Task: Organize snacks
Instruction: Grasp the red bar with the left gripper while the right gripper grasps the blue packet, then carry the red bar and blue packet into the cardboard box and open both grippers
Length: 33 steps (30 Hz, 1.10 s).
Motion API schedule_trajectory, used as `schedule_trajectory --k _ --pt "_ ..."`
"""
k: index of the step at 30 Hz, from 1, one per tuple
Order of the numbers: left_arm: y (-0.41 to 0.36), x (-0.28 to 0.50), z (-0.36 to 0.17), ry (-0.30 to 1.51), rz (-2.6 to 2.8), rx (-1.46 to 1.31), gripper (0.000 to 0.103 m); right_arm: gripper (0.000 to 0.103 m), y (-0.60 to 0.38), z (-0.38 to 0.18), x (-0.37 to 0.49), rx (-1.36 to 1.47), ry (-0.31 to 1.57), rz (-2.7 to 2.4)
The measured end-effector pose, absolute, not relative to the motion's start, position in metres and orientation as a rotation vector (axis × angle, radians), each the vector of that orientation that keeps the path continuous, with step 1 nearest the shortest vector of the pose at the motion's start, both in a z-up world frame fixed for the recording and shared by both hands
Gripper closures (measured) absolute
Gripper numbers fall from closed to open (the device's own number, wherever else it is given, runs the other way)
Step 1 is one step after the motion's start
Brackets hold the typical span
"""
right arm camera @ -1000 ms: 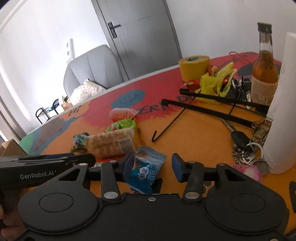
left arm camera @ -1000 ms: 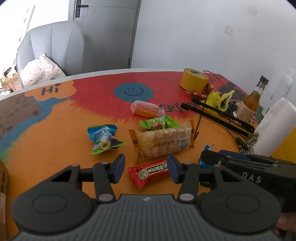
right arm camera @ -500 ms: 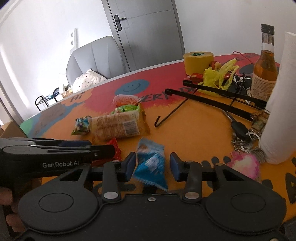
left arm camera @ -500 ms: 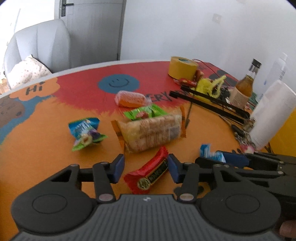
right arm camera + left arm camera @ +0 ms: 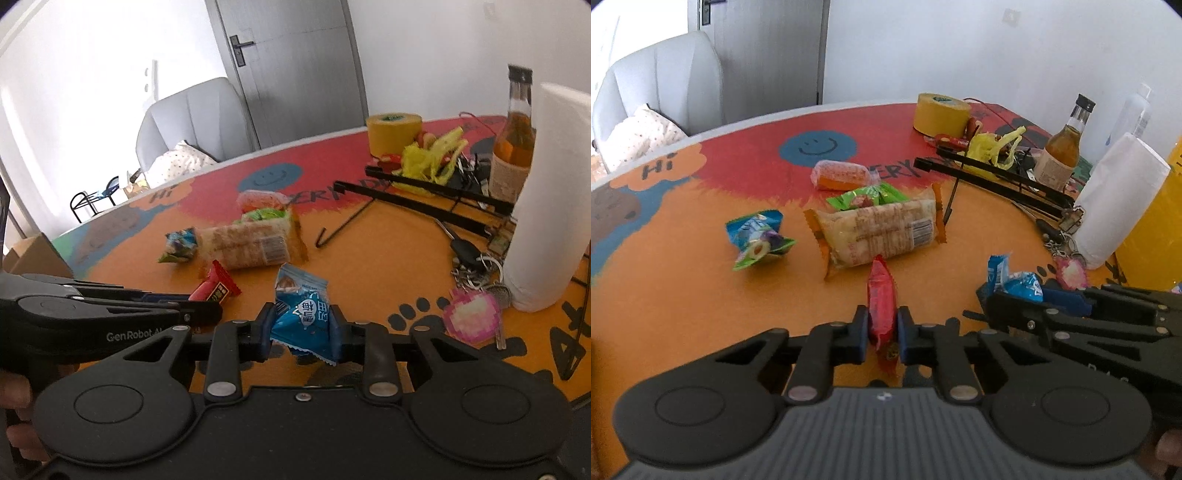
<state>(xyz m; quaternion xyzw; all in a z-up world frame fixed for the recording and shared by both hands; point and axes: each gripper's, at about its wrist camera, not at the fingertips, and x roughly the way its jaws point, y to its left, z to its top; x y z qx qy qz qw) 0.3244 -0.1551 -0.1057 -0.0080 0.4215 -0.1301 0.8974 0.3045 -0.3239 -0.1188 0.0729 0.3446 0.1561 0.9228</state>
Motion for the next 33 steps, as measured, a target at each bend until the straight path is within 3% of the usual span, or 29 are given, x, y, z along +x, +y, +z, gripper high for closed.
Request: schedule_trajectory --k 33 --pt "-0.043 0.221 -0.008 0.635 -0.075 -0.092 0.088 0.075 -0.217 -0.044 0.255 0.105 0.541 0.551"
